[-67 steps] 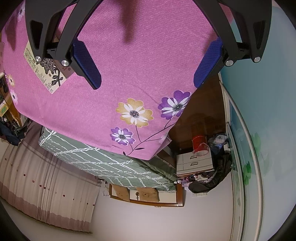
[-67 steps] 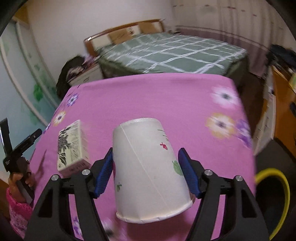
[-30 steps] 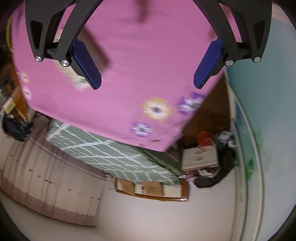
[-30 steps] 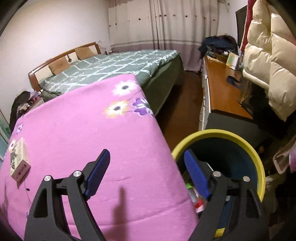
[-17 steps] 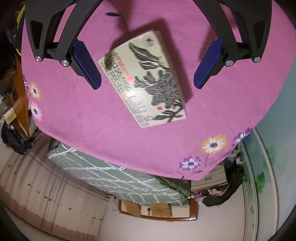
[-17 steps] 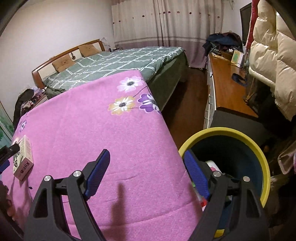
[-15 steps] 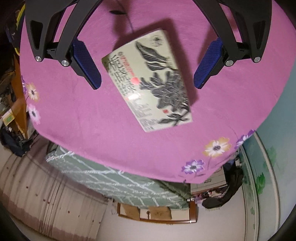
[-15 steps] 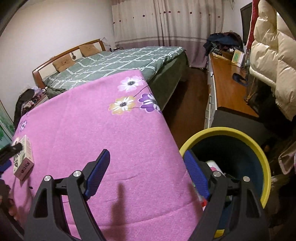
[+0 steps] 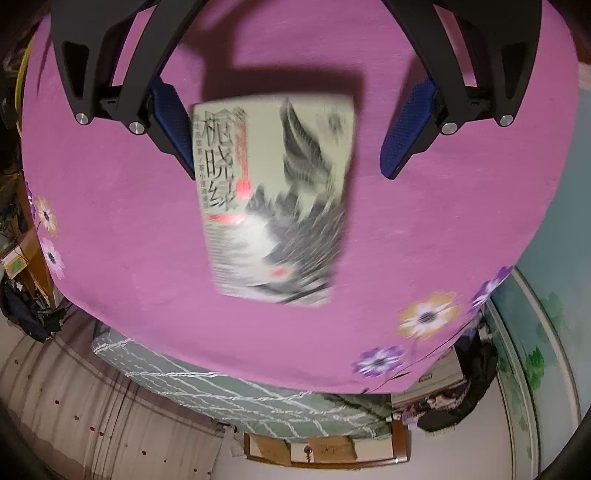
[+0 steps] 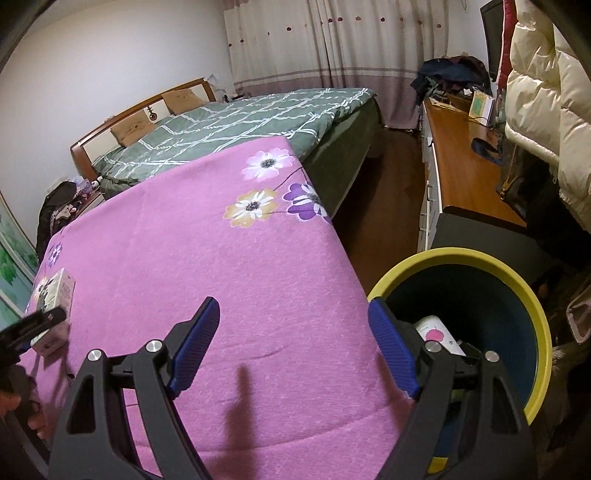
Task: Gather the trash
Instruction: 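Grasp the white tea carton with black flower print with the left gripper, then carry the tea carton over the yellow bin and open the left gripper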
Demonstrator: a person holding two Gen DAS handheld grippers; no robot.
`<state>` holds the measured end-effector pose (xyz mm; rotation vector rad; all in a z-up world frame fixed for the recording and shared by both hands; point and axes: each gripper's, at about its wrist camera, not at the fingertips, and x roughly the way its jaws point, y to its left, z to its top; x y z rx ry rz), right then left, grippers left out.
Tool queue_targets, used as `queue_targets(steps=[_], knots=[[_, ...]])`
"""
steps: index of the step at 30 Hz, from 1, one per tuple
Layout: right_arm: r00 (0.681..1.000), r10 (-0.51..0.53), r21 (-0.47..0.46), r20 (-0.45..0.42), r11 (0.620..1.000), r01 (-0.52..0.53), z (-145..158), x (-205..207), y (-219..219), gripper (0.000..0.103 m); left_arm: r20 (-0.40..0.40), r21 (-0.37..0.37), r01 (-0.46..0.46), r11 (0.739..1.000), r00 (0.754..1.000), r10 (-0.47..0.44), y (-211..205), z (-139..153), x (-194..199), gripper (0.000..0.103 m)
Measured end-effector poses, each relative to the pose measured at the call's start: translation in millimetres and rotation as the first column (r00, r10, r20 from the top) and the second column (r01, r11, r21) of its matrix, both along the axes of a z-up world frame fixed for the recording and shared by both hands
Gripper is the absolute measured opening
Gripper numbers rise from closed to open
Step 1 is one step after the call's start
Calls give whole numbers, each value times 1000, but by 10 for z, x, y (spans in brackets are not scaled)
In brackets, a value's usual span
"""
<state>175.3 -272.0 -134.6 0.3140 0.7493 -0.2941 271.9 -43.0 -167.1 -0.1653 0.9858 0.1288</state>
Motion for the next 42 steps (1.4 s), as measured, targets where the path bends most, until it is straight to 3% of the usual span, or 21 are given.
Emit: queue_targets(steps=[4, 7, 10, 13, 18, 20, 23, 30, 37, 42], knots=[[1000, 3, 4, -11, 1000, -3, -9, 37, 5, 78, 13, -14, -27, 1000, 1000, 27, 281, 76, -33, 94], [1000, 4, -9, -17, 1000, -4, -13, 50, 24, 78, 39, 6, 8, 1000, 999, -8, 277, 140, 65, 95], [1000, 4, -14, -16, 1000, -4, -18, 48, 26, 78, 40, 100, 70, 993, 996, -74, 183, 184, 205, 96], [1000, 8, -9, -24, 1000, -8, -32, 57, 18, 78, -2, 146, 146, 978, 989, -147, 156, 197, 349, 96], [1000, 7, 3, -28, 1000, -7, -33, 50, -2, 78, -85, 119, 233, 965, 971, -224, 168, 103, 491, 96], [1000, 7, 6, -29, 1000, -7, -37, 51, -6, 78, -86, 124, 249, 961, 967, -240, 157, 82, 510, 92], [1000, 8, 2, -28, 1000, -7, -30, 46, -4, 78, -97, 104, 268, 958, 961, -258, 143, 36, 549, 77], [998, -16, -20, 55, 1000, 17, 67, -176, -20, 78, -65, 127, 331, 935, 944, -325, -75, 61, 490, 74], [995, -32, -31, 98, 999, 36, 261, -581, -124, 78, -15, 109, 463, 880, 886, -464, -701, 272, 288, 74], [991, -77, -40, 108, 996, 81, 337, -961, -305, 78, 21, 100, 575, 812, 815, -579, -1370, 465, 150, 74]])
